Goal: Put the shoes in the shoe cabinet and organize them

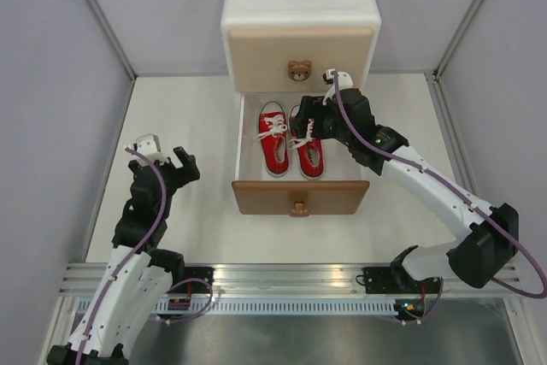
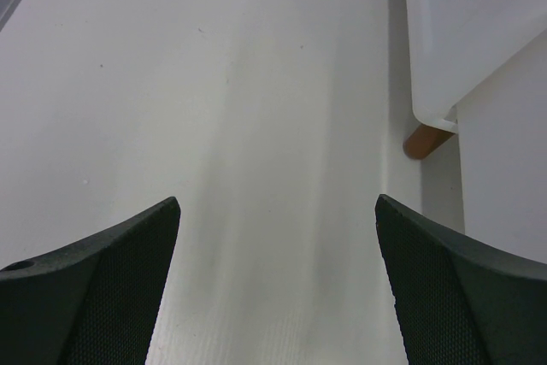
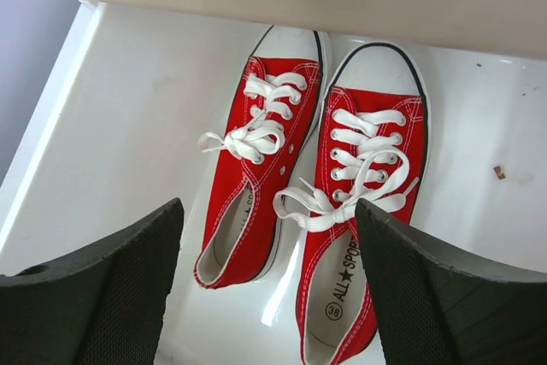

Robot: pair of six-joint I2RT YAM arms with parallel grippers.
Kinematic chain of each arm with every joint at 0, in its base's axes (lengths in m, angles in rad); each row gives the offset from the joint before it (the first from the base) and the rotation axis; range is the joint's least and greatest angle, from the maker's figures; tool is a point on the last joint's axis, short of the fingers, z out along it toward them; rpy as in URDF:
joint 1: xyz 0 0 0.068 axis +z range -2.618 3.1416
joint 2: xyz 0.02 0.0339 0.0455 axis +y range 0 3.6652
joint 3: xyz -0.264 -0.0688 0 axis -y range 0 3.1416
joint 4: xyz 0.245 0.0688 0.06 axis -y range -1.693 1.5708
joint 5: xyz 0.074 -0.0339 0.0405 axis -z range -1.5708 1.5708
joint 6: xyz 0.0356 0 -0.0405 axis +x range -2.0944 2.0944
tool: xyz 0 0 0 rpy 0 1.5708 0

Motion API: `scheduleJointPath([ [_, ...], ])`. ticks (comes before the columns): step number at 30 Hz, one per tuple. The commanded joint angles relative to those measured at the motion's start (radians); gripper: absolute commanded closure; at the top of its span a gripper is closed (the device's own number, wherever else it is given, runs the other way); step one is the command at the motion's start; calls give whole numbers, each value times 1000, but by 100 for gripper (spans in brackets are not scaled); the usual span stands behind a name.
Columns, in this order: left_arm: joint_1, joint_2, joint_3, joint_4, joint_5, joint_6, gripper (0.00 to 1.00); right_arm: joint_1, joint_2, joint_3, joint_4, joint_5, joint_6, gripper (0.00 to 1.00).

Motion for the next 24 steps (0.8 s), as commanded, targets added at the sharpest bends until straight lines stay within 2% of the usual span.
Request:
scheduleJointPath([
  [1,-1,-9,38,37,76,-13,3,0,-71,29,8,-12,-35,14],
  [7,-1,14,149,-12,219,23,2,0,-171,17,-42,-14,-64,9],
  [14,-1,-5,277,-164,356,36,2,0,-329,-27,-107,63,-112,4],
  [24,1,-79,330,-320,598,127,1,0,-548,-153,-213,82,-213,2],
])
